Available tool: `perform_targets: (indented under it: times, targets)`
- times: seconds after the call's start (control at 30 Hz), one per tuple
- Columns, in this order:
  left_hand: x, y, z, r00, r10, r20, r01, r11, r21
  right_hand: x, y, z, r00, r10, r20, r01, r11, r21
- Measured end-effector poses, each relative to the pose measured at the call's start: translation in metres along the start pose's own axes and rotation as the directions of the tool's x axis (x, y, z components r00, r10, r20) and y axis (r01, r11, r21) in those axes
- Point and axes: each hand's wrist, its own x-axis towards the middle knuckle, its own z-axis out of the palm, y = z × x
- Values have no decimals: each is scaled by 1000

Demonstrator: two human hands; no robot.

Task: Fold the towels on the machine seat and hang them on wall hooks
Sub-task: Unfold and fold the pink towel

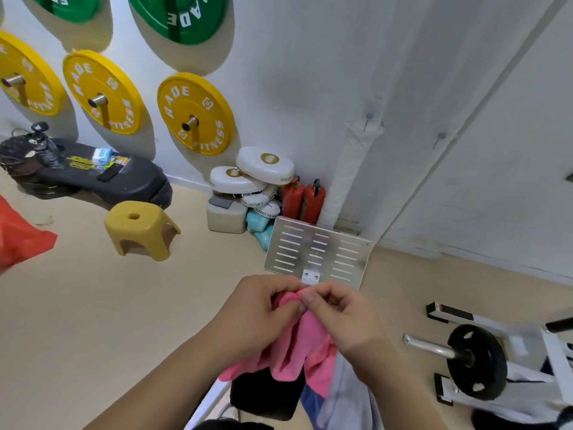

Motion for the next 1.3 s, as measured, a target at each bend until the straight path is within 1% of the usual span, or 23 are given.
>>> perform_targets:
  times: [0.07,0.13,0.17,0.23,0.3,0.33,0.37,0.47,0.53,0.57,0.6,0.63,0.67,0.7,0.73,0.8,0.83,0.9,0.97,1.1,1.17,1.23,1.3]
  targets:
    - [10,-1,-13,999,-5,-39,6,1000,9,9,2,6,999,35,22,-36,998,48]
    - [21,1,-25,994,-20,-104,20,1000,-4,15,15,4,984,129,123,-136,990,49]
    - [26,2,-30,992,-21,-126,20,1000,-10,17,25,1,970,173,168,-180,983,24]
    - [35,7,-38,987,-3,-160,5,1000,14,19,48,-9,957,219,189,-195,971,-139]
    - [44,9,-42,979,20,-205,-6,998,69,18,66,-25,958,234,168,-175,936,-304]
    - [48,9,-43,972,21,-232,-1,996,84,18,74,-35,958,246,145,-186,923,-336]
    - [51,10,-43,967,14,-256,9,996,88,16,79,-45,959,261,109,-211,918,-337]
    - [59,8,-39,957,-8,-290,41,993,107,6,81,-76,963,269,-32,-270,939,-214]
    - [64,9,-34,953,-10,-301,49,991,123,0,87,-97,961,261,-92,-275,937,-217]
    - [65,11,-30,956,-11,-294,46,992,113,-2,88,-106,963,256,-84,-269,925,-267]
    - [65,15,-25,962,-11,-273,38,995,95,-3,87,-113,960,273,-64,-277,891,-360]
    - [66,20,-20,972,-8,-235,26,997,78,-3,87,-119,958,285,-43,-273,850,-451]
    - [66,25,-14,983,6,-186,7,998,70,-3,81,-122,957,288,-32,-264,824,-502]
    - [66,31,-8,991,30,-130,-21,997,74,-3,71,-122,963,269,-29,-248,833,-494]
    - [65,36,-2,996,56,-73,-50,995,81,-2,59,-119,975,222,-31,-212,867,-451]
    - [63,45,10,995,97,26,-99,992,73,1,31,-111,994,106,7,-98,944,-316]
    - [62,48,15,992,115,61,-119,991,66,2,18,-105,999,38,30,-28,965,-262]
    - [62,50,23,986,138,94,-143,989,48,4,-6,-92,997,-77,19,79,984,-159]
    - [61,51,27,987,136,86,-136,991,-3,4,-20,-84,991,-124,-46,120,990,-73]
    - [54,49,28,993,87,83,-72,983,-168,1,-20,-77,987,-143,-80,143,990,-6]
    - [51,42,28,998,0,56,15,963,-268,-1,-13,-77,987,-111,-117,115,993,22]
    - [50,35,25,991,-128,-21,114,938,-328,0,-6,-81,976,-40,-214,56,996,69]
    - [51,25,20,970,-222,-96,176,921,-348,2,2,-90,941,27,-338,-1,997,76]
